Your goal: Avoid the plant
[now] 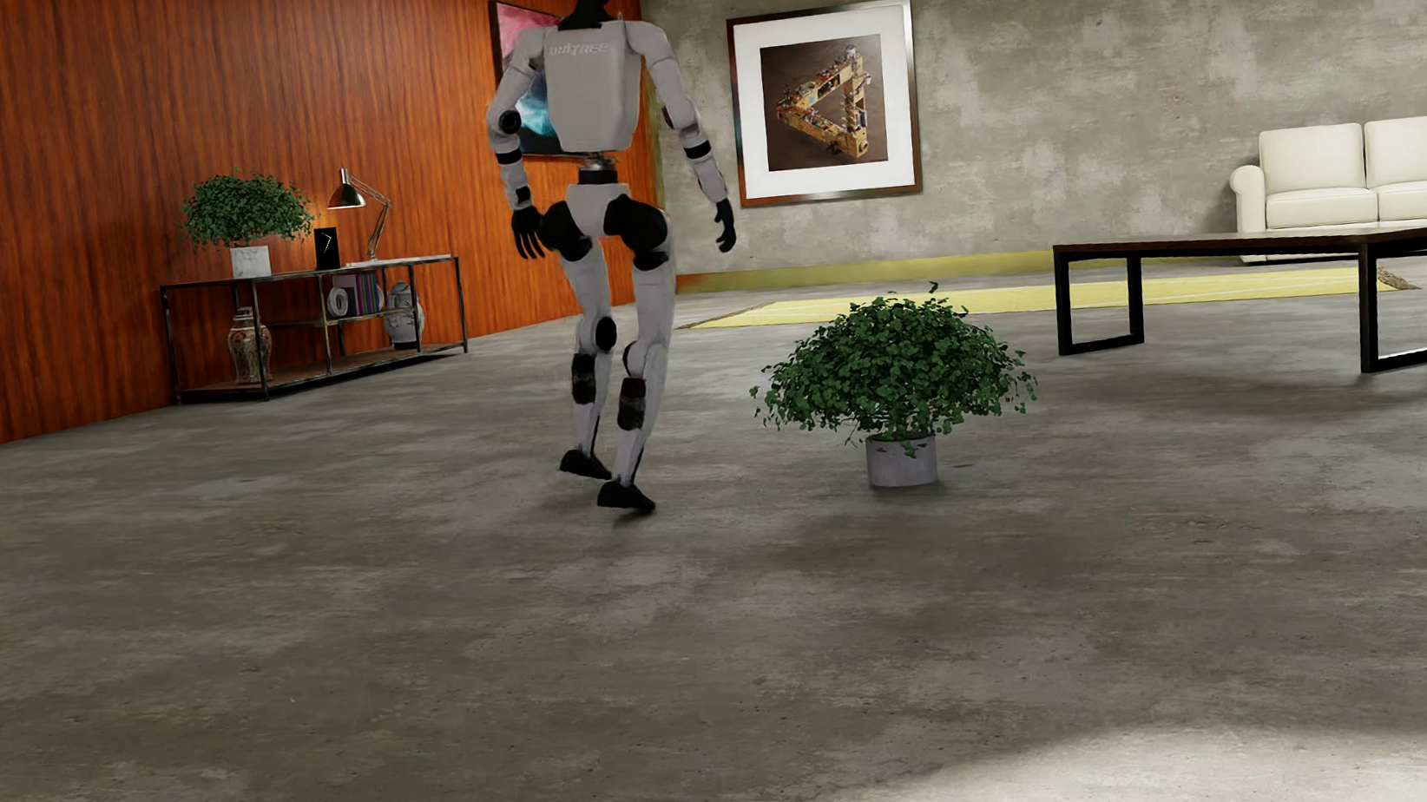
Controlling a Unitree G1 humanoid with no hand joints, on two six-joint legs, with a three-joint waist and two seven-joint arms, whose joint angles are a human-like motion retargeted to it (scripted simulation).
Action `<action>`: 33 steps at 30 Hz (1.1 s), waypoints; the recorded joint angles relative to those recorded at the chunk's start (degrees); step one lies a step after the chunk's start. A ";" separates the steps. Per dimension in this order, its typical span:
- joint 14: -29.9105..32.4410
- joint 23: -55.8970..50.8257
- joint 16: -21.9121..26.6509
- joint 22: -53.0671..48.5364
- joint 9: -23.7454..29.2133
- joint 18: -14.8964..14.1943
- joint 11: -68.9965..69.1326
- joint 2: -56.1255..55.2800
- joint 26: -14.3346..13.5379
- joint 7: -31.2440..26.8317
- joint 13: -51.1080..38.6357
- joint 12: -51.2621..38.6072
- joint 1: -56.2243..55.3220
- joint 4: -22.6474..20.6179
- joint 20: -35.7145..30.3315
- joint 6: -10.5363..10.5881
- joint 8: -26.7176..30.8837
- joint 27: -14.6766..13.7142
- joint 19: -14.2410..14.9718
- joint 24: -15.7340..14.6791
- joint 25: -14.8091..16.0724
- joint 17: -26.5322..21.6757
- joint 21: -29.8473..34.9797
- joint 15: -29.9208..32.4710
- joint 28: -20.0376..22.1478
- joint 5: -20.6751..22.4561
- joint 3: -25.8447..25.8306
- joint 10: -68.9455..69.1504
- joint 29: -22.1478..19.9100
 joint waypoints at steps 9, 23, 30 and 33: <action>-2.97 9.30 -4.03 9.06 -5.04 0.00 -0.12 11.25 0.00 0.00 8.21 8.20 -3.25 1.16 -2.53 0.44 0.00 0.00 0.00 0.00 0.00 2.60 6.33 -11.77 0.00 -2.50 3.40 -14.69 0.00; -6.07 0.28 3.76 2.00 -0.28 0.00 36.07 -14.40 0.00 0.00 -0.41 -6.26 7.55 -4.90 6.83 2.88 0.00 0.00 0.00 0.00 0.00 1.27 -6.11 2.79 0.00 -6.46 -7.69 -8.82 0.00; -10.99 -1.67 5.75 -2.24 -0.55 0.00 4.90 -16.89 0.00 0.00 -1.67 -11.47 13.14 -3.81 9.61 4.55 0.00 0.00 0.00 0.00 0.00 0.16 -4.49 8.24 0.00 -2.04 -11.63 -12.90 0.00; -13.07 4.11 4.85 -3.19 -3.36 0.00 0.42 -12.60 0.00 0.00 1.75 -10.43 12.94 -5.02 7.71 2.12 0.00 0.00 0.00 0.00 0.00 2.41 -4.78 6.98 0.00 -3.66 -10.94 -12.39 0.00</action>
